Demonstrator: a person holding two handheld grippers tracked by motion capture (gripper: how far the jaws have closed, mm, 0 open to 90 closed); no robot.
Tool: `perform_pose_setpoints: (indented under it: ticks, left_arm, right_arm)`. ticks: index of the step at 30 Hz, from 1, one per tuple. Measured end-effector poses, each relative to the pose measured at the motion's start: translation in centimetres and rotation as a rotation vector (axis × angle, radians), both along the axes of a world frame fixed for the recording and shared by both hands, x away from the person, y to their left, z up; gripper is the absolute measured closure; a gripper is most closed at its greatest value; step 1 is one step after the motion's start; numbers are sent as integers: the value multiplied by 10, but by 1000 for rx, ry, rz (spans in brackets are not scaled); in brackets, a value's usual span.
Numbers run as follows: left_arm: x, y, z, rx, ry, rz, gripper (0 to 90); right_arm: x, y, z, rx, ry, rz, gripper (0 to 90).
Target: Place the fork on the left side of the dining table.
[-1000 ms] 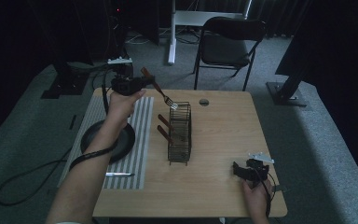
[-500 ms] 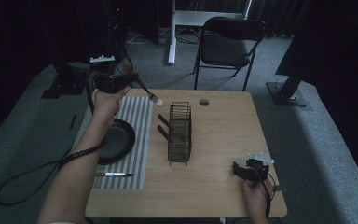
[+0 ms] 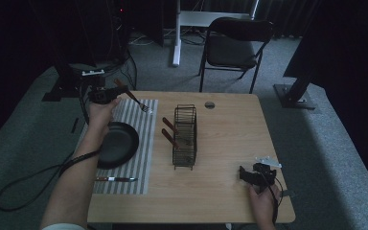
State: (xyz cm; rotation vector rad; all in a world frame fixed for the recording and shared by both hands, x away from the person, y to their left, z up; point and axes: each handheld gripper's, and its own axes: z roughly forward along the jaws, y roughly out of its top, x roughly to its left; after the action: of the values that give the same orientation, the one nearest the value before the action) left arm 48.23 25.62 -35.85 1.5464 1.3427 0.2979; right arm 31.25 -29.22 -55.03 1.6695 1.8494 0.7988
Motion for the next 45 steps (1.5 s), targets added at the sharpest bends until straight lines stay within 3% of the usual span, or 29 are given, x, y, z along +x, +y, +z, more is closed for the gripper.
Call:
perform_pose_setpoints:
  ticks: [2,7,13,20,25,26,28,34,36,40,42,45]
  left_arm:
    - [2,4,-7,-22,6,17,803]
    - [7,12,-26,-31,30,61,803]
    - [10,18,-48,-13,37,107,803]
    - [13,28,-69,9,50,126,803]
    - [10,38,-84,-73,22,176,803]
    - [10,39,-87,-89,20,188,803]
    - [11,40,-90,-73,25,190,803]
    - [13,43,-95,-89,35,189,803]
    - [13,42,-98,-73,33,197,803]
    - [14,47,-106,-100,47,218,803]
    - [15,51,-110,-143,51,234,803]
    - [15,51,-112,-126,51,233,803]
  right_arm:
    - [0,0,0,0,0,-1,130]
    - [0,0,0,0,0,-2,130]
    - [0,0,0,0,0,-1,130]
    - [0,0,0,0,0,-1,130]
    - [0,0,0,0,0,-1,130]
    - [0,0,0,0,0,-1,130]
    - [0,0,0,0,0,-1,130]
    - [0,0,0,0,0,-1,131]
    - [0,0,0,0,0,-1,131]
    - [0,0,0,0,0,-1,131]
    - [0,0,0,0,-1,-1,131]
    - [0,0,0,0,-1,-1,132]
